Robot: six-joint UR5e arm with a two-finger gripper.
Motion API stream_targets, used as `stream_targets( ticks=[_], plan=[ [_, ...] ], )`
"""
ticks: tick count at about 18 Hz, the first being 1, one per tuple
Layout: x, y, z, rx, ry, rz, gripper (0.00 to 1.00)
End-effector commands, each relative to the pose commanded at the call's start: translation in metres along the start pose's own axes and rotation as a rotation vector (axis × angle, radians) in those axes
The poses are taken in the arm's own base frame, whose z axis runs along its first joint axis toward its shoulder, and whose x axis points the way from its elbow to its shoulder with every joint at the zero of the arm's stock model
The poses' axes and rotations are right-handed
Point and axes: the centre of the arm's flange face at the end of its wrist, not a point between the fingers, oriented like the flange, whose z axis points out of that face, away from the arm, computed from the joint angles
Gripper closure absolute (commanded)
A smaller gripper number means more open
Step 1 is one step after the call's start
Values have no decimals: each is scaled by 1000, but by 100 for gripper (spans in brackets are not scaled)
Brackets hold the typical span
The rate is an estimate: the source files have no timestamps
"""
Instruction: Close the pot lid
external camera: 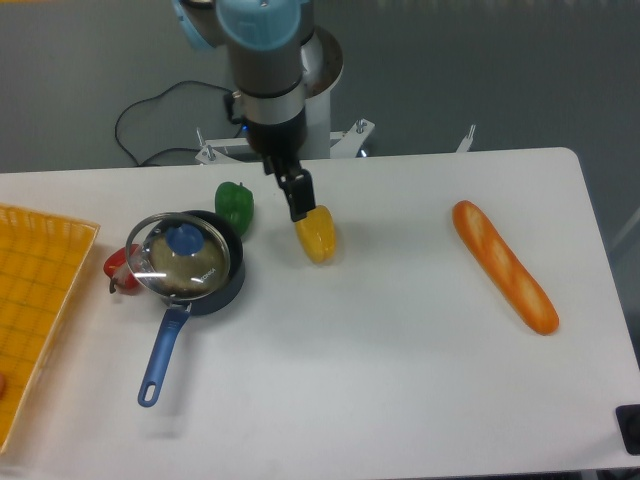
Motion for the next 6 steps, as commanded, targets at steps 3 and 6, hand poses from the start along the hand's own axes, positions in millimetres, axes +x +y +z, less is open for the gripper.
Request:
stream_targets(
  ticks=[3, 6],
  plan=[
    [-2, 3, -5, 4, 5, -5, 0],
    [-3, 6, -4, 5, 7, -11, 0]
  ],
)
